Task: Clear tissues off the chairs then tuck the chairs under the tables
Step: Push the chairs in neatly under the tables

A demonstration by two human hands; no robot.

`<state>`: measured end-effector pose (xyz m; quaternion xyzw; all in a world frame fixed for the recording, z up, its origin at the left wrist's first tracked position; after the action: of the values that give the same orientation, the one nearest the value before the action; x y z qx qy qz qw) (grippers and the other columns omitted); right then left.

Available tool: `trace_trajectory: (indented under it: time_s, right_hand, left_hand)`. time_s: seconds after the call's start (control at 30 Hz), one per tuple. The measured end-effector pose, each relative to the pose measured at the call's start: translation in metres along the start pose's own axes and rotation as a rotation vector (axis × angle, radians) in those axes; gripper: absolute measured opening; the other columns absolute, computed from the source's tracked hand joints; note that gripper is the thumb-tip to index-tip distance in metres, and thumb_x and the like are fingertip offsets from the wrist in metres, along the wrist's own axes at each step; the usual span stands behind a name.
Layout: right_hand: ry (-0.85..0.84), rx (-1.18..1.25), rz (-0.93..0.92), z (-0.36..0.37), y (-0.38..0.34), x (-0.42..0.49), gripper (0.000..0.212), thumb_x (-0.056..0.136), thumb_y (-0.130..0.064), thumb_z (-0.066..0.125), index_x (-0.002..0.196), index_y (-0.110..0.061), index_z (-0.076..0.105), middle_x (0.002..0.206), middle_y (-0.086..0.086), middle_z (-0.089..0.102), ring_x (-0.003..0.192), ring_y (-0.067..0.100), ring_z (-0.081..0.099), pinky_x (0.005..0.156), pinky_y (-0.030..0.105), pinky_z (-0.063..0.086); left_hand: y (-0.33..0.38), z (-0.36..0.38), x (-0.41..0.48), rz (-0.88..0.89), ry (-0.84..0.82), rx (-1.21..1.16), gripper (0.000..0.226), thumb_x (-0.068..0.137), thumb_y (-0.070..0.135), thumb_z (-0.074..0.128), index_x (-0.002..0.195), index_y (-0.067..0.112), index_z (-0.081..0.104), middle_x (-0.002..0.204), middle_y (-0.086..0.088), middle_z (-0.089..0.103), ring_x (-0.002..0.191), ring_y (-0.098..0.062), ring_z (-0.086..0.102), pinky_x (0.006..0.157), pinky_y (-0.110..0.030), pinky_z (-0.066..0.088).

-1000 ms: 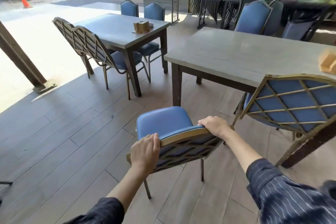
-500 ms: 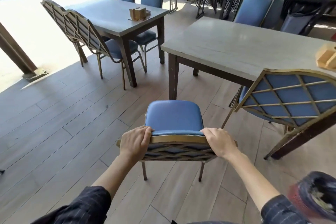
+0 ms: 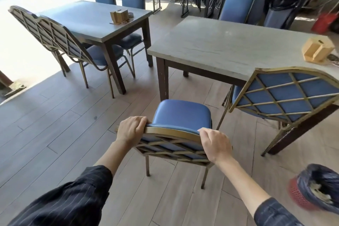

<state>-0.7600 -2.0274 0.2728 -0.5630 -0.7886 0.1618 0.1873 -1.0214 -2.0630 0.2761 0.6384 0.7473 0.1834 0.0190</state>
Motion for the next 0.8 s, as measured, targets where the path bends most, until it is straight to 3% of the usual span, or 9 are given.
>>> trace_trajectory:
  time_s: [0.1,0.23,0.3,0.43,0.5,0.63,0.8]
  right_hand:
    - [0.109,-0.041,0.010,-0.003,-0.001,0.001,0.058,0.088,-0.036,0.017,0.078,-0.015,0.071,0.071,0.000,0.072,0.065,0.018,0.065,0.058,0.025,0.048]
    - [0.308,-0.027,-0.014,-0.005,-0.006,-0.002,0.062,0.097,-0.039,0.021,0.068,-0.015,0.071,0.062,-0.002,0.070,0.054,0.012,0.064,0.051,0.023,0.052]
    - [0.370,-0.020,-0.019,-0.003,-0.013,0.001,0.063,0.099,-0.042,0.021,0.073,-0.015,0.072,0.067,-0.001,0.072,0.061,0.014,0.067,0.059,0.025,0.052]
    - [0.470,-0.072,0.102,0.012,-0.045,-0.001,0.059,0.097,-0.050,0.021,0.098,-0.016,0.069,0.095,-0.002,0.073,0.091,0.018,0.066,0.084,0.035,0.044]
    - [0.473,-0.118,0.143,0.018,-0.054,0.008,0.064,0.093,-0.061,0.020,0.102,-0.017,0.066,0.099,-0.002,0.071,0.094,0.020,0.063,0.086,0.039,0.041]
    - [0.374,-0.151,0.159,0.024,-0.058,0.019,0.080,0.082,-0.077,0.015,0.107,-0.018,0.063,0.100,-0.002,0.069,0.094,0.021,0.061,0.085,0.037,0.039]
    - [0.329,-0.089,0.190,0.023,-0.064,0.021,0.085,0.077,-0.081,0.019,0.109,-0.015,0.061,0.104,0.001,0.068,0.096,0.021,0.060,0.089,0.039,0.043]
  left_hand:
    - [-0.007,0.003,0.005,0.010,0.032,0.017,0.053,0.083,0.039,0.015,0.081,0.025,0.066,0.075,0.003,0.070,0.070,-0.021,0.060,0.063,-0.036,0.048]
    - [-0.012,0.005,0.015,0.046,0.018,0.011,0.060,0.083,0.041,0.009,0.082,0.023,0.065,0.078,0.004,0.071,0.073,-0.019,0.062,0.061,-0.035,0.045]
    - [-0.017,0.004,0.024,0.053,0.014,-0.006,0.061,0.085,0.042,0.008,0.080,0.021,0.065,0.077,0.004,0.070,0.071,-0.017,0.061,0.060,-0.034,0.044]
    - [-0.029,0.005,0.045,0.152,-0.031,-0.027,0.060,0.088,0.047,0.008,0.078,0.021,0.060,0.074,0.003,0.066,0.067,-0.017,0.059,0.060,-0.033,0.044]
    - [-0.029,0.001,0.054,0.241,-0.045,-0.084,0.059,0.087,0.057,0.012,0.078,0.023,0.058,0.076,0.006,0.064,0.068,-0.016,0.059,0.060,-0.033,0.044]
    - [-0.026,-0.004,0.058,0.443,-0.076,-0.151,0.063,0.075,0.075,0.026,0.106,0.034,0.062,0.098,0.014,0.070,0.087,-0.010,0.065,0.069,-0.029,0.046]
    - [-0.027,-0.002,0.064,0.503,-0.082,-0.113,0.071,0.074,0.081,0.021,0.108,0.034,0.060,0.093,0.012,0.070,0.085,-0.012,0.066,0.064,-0.028,0.042]
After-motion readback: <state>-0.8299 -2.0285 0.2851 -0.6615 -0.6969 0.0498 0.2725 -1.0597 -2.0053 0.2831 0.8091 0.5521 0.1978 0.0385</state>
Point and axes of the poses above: each hand's wrist, its own x-axis towards the middle knuckle, its own z-axis out of the palm, y = z × x, the point moved 8 cm from there along x, towards the middle knuckle
